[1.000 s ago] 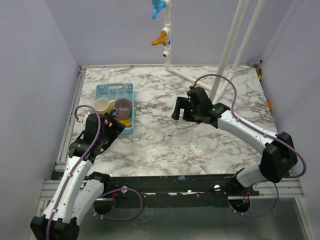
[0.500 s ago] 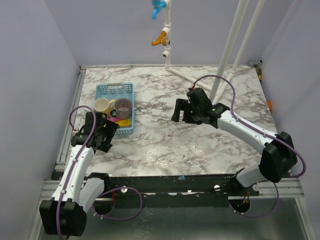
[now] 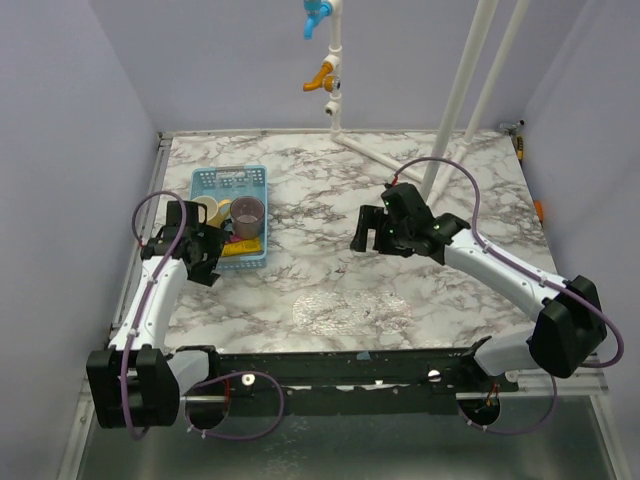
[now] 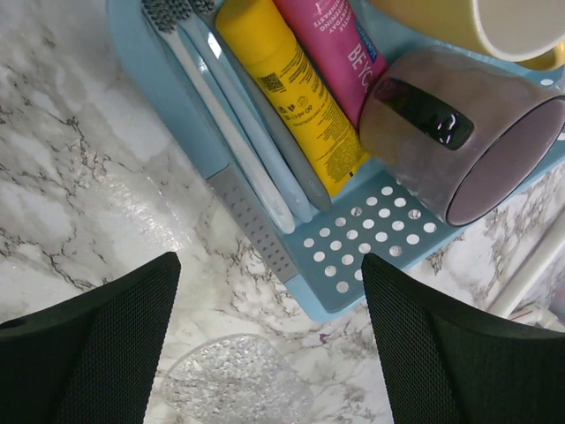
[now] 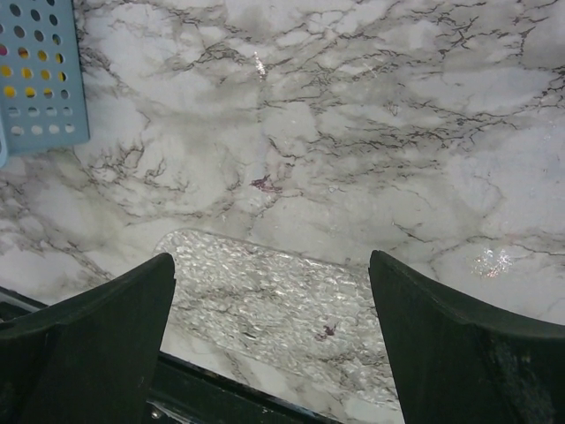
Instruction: Prepare toiletry sets of a toothbrush and toothpaste on the tray
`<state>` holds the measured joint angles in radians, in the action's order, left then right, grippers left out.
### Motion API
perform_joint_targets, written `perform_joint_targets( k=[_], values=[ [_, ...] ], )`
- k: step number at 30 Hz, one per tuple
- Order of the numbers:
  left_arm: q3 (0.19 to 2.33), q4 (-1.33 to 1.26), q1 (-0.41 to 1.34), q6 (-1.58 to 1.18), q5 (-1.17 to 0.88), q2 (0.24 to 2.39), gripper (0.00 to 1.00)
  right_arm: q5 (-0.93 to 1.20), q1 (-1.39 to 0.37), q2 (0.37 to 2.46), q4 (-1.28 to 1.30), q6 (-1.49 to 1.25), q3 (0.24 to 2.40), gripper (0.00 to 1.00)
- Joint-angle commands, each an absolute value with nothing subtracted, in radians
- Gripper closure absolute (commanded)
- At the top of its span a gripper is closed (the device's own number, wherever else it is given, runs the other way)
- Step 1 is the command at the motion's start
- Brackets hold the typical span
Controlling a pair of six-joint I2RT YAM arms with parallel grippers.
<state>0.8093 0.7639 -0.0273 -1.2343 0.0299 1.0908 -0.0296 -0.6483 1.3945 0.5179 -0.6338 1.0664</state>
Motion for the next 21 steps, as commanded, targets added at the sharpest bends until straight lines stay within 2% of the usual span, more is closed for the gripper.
perform_joint_targets(
  k=[1,6,12,21],
  values=[
    [0.866,0.767,-0.044,-1.222,0.016,1.161,0.19,-0.017,-0.652,1.375,0.529,-0.622,1.042,0.06],
    [0.884,0.776,-0.05,-1.214,0.006,1.211,0.26,-0.012,-0.652,1.383,0.528,-0.619,1.039,0.06],
    [0.876,0.775,-0.05,-1.212,0.001,1.25,0.27,-0.011,-0.652,1.39,0.524,-0.615,1.031,0.06],
    [0.883,0.752,-0.05,-1.188,-0.027,1.316,0.42,-0.021,-0.652,1.392,0.531,-0.608,1.02,0.06]
  ],
)
